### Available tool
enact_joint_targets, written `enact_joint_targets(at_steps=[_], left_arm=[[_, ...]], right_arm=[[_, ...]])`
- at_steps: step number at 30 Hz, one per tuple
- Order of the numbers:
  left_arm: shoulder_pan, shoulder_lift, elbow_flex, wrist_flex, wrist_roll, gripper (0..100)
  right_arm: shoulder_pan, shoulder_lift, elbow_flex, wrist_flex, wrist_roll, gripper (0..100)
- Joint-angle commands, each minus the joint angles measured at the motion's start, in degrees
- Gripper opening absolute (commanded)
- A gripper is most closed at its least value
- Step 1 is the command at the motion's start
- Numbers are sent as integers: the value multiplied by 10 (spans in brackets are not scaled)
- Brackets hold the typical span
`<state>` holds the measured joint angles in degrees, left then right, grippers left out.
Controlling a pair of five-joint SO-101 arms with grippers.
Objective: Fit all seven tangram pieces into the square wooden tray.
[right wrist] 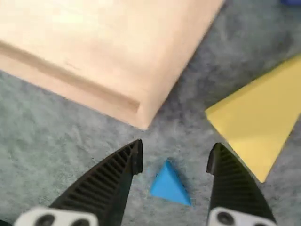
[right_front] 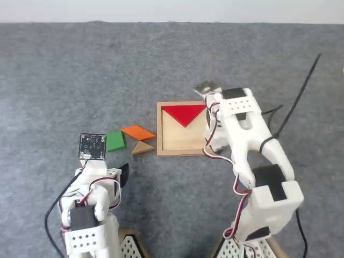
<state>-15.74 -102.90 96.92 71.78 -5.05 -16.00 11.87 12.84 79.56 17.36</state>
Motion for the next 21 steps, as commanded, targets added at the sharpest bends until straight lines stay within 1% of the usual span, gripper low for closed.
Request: enact_joint_targets(at_steps=[1, 5, 9, 13, 16, 21], left_arm=[[-4, -6, -4, 2, -4, 273], [-4, -6, -4, 2, -4, 273], [-4, -6, -4, 2, -4, 273], [-4, -6, -4, 2, -4, 273], [-4, -6, -4, 2, -4, 273], [-4, -6, -4, 2, -4, 273]], right_arm=[[19, -39, 2, -15, 19, 274], [33, -38, 4, -33, 26, 330], [31, -43, 7, -45, 72, 358], [49, -34, 15, -43, 142, 377], [65, -26, 18, -56, 151, 396], [87, 0, 19, -79, 150, 397]])
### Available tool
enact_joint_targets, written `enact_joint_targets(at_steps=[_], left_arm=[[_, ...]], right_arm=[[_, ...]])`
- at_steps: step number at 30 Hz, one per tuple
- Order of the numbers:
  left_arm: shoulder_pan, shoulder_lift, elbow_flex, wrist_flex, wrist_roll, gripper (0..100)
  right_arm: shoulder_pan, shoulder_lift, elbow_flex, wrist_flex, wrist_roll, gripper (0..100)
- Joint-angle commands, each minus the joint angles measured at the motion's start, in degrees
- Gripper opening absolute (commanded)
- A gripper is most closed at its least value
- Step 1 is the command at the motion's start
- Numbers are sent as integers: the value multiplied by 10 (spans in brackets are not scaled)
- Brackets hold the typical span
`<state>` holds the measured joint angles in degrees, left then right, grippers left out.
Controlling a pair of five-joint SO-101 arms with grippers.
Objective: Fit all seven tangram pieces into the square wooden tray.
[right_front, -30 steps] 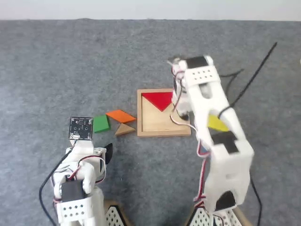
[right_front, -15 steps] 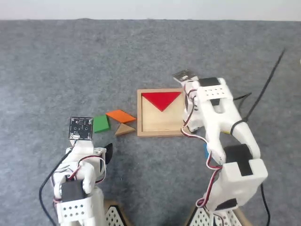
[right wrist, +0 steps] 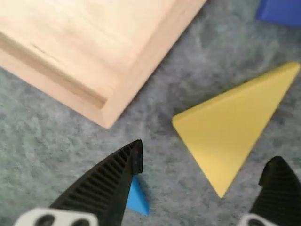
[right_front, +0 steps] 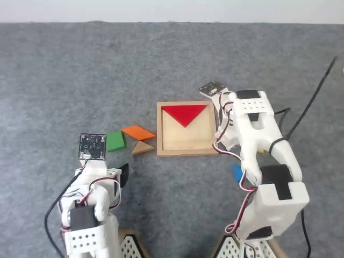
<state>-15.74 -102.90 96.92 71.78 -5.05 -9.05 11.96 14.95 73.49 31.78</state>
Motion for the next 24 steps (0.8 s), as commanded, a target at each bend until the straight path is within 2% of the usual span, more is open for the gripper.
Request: enact_joint_targets(at_steps=[1, 12, 20, 24], left_arm=[[-4, -6, -4, 2, -4, 273], [-4, -6, -4, 2, -4, 273], [-4, -6, -4, 2, -4, 273], [-4, -6, -4, 2, -4, 273]], right_arm=[[22, 4, -2, -29, 6, 397], [0, 58, -4, -109, -113, 396], [-4, 45, -36, -107, -196, 395], [-3, 66, -36, -107, -209, 395]])
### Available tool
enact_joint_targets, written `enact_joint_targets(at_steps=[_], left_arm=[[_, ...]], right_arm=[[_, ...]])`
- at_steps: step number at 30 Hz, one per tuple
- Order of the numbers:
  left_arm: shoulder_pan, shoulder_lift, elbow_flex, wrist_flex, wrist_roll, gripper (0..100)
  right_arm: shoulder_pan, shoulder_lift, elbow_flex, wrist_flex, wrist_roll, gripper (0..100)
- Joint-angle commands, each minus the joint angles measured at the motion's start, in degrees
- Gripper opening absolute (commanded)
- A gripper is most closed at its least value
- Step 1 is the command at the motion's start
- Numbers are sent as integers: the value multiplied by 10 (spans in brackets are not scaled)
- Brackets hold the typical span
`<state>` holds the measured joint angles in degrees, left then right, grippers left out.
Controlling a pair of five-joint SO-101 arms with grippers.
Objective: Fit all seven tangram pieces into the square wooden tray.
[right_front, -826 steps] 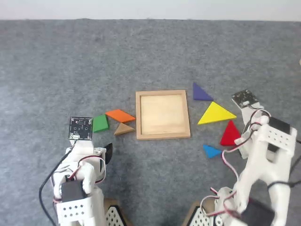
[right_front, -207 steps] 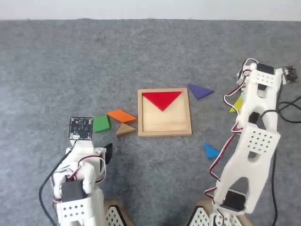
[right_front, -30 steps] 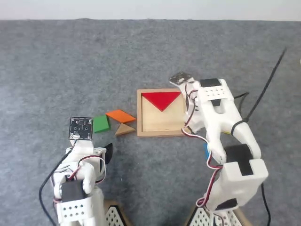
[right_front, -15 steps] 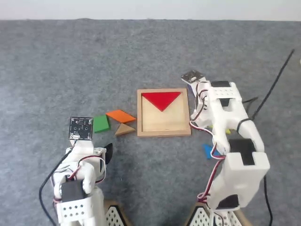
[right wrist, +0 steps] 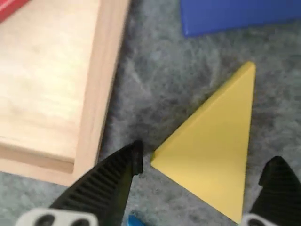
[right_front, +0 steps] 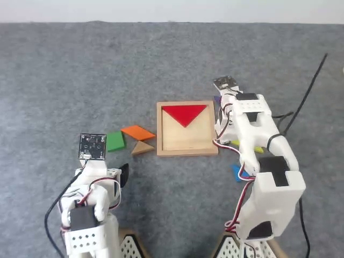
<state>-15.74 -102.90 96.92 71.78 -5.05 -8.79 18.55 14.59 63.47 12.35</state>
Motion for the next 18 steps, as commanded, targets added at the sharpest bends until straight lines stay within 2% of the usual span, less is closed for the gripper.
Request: enact_joint_targets(at_steps=[1, 7, 12, 18], left_arm=[[-4, -6, -4, 2, -4, 273], [-4, -6, -4, 2, -4, 273], [-4, -6, -4, 2, -4, 273], [-4, -6, -4, 2, -4, 273]], right_arm=[[-5, 9, -34, -7, -15, 395], [-3, 56, -76, 35, -10, 392], [-3, 75, -98, 58, -11, 273], [-1, 73, -98, 59, -31, 277]])
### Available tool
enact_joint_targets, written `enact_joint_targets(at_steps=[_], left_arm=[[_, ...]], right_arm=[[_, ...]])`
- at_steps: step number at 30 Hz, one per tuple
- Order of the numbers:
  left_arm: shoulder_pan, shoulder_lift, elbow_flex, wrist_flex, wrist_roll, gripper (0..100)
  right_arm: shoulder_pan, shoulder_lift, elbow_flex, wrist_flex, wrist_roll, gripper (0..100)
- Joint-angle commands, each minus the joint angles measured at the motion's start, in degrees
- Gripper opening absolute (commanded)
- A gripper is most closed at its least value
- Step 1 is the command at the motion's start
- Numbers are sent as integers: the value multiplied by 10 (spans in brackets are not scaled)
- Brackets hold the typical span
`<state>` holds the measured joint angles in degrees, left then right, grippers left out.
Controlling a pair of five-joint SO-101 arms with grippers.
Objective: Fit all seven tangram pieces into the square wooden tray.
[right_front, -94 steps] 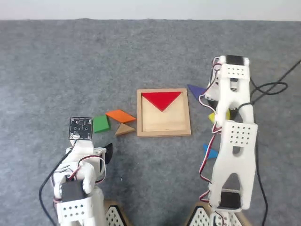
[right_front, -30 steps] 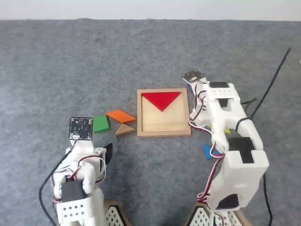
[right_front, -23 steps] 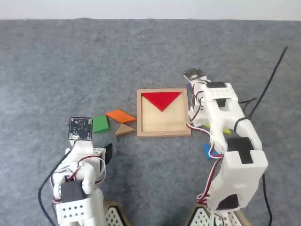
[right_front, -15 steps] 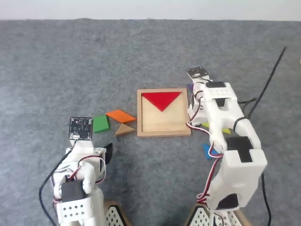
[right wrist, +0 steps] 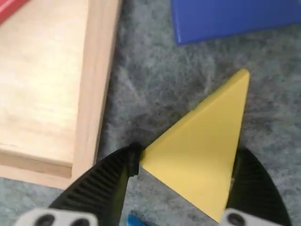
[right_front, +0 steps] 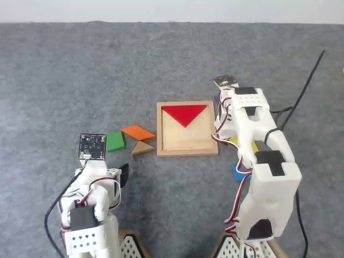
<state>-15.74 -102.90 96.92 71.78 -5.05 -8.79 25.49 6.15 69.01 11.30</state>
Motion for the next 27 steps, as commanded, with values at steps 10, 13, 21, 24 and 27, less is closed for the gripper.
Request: enact_joint_targets(at_steps=[10, 13, 21, 24, 27], left_arm=[[-4, -6, -4, 2, -4, 273], [-4, -6, -4, 2, -4, 273], [-4, -6, -4, 2, -4, 273], [-4, -6, -4, 2, -4, 273], [-4, -6, -4, 2, -4, 273]], right_arm=[[18, -26, -37, 15, -29, 277], [15, -63, -38, 29, -30, 277], [15, -128, -38, 65, -30, 277], [-4, -142, -37, 65, -29, 277], [-44, -152, -40, 65, -21, 277]])
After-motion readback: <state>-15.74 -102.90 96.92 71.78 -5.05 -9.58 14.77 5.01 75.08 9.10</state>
